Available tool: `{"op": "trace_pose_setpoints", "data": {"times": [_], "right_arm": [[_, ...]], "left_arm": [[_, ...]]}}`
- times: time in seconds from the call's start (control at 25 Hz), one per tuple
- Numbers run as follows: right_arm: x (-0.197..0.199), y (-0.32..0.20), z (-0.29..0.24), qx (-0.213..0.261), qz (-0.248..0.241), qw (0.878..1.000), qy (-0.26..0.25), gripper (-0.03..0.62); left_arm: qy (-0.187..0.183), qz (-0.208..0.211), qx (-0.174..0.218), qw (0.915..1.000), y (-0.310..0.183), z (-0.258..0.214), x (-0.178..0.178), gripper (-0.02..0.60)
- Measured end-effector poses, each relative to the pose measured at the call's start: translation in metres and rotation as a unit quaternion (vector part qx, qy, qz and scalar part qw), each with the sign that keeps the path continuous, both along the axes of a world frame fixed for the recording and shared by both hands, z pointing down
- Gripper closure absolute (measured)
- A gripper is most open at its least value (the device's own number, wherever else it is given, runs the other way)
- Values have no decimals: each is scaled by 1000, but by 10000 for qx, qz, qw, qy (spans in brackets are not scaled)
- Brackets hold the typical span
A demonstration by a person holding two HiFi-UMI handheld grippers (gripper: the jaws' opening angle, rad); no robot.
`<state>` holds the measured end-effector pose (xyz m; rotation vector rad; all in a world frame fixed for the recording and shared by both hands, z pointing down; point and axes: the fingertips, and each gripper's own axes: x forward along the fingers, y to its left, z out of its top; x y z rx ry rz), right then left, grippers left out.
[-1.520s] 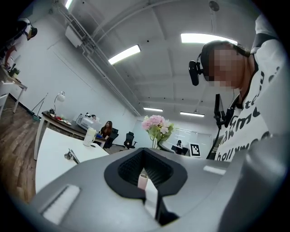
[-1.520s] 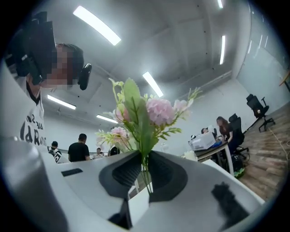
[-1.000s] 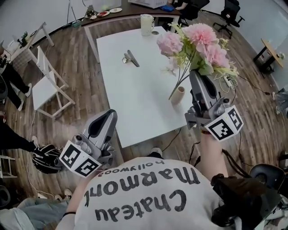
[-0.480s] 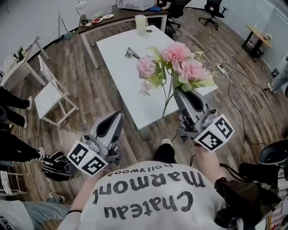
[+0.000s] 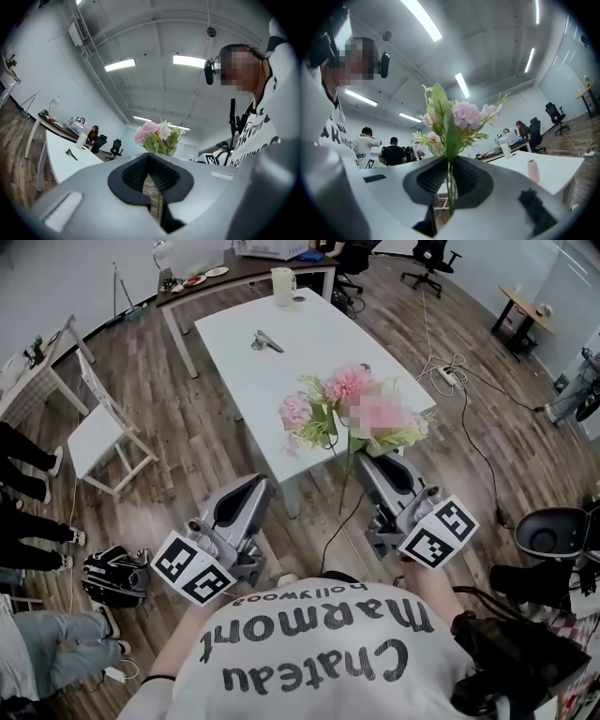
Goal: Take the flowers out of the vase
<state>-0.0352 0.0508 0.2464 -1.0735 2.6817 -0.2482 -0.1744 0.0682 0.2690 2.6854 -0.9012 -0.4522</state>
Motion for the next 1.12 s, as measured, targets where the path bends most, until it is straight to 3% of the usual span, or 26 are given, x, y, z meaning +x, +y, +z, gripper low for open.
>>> {"op": "trace_pose_setpoints", "data": {"times": [0.32,0.76,1.12], "right_arm": [[42,44,-5,-85,-202,9998,24,546],[123,144,24,-171,-269,9995,-65,548],[122,174,10,-164,-433,9989,20,548]], "left_arm": [[-19,-238,-3,9997,43,-9,39,576],[-12,-311,-76,9995,150,21,120,577],[0,-471,-148,9988,183,9,119,577]]}}
